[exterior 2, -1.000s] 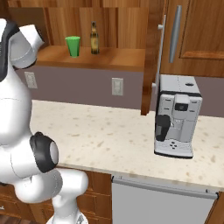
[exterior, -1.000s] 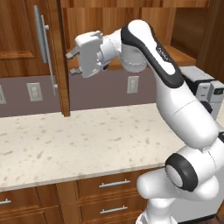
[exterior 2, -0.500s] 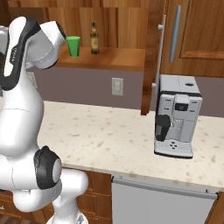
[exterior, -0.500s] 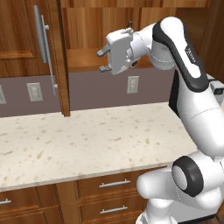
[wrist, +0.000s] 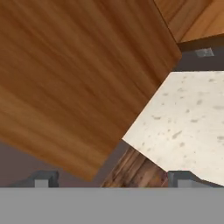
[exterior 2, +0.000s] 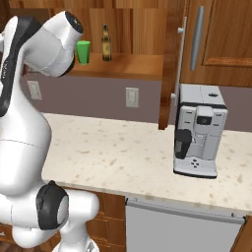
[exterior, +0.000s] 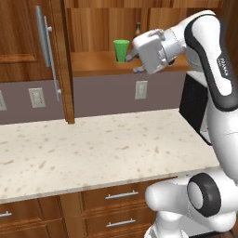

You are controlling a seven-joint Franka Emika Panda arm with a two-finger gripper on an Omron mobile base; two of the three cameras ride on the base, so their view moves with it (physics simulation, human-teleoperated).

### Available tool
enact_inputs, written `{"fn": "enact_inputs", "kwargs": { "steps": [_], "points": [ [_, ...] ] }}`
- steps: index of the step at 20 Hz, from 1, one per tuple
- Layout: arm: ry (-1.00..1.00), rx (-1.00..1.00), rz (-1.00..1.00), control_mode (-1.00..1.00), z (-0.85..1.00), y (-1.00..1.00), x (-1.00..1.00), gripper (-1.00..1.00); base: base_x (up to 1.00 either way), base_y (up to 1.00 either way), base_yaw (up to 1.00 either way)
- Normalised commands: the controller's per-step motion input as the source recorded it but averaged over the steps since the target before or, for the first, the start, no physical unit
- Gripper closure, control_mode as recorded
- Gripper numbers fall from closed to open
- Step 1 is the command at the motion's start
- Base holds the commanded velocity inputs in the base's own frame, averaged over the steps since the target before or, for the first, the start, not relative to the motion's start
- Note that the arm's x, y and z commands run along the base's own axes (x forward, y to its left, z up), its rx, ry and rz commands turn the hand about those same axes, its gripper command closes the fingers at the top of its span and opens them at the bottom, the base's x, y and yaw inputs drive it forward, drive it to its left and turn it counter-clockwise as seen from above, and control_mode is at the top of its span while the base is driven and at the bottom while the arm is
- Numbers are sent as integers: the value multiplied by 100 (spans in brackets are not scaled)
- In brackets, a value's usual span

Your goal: Open the cabinet directly in front. Then move the beer and the cup to the dining counter with the candle on it.

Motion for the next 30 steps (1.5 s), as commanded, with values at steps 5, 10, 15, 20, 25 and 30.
{"fn": "enact_inputs", "kwargs": {
  "steps": [5, 10, 15, 20, 25, 30],
  "points": [
    [-17, -28, -33, -100, 0, -5, -7, -100, 0, 0, 0],
    [-14, -18, -31, -100, 0, -12, -1, -100, 0, 0, 0],
    [-11, -8, -35, -100, 0, -37, 0, -100, 0, 0, 0],
    [-8, 3, -42, -100, 0, -61, 0, -100, 0, 0, 0],
    [-5, 3, -29, -100, 0, -36, -6, -100, 0, 0, 0],
    [0, 0, 0, -100, 0, 0, 13, -100, 0, 0, 0]
  ]
}}
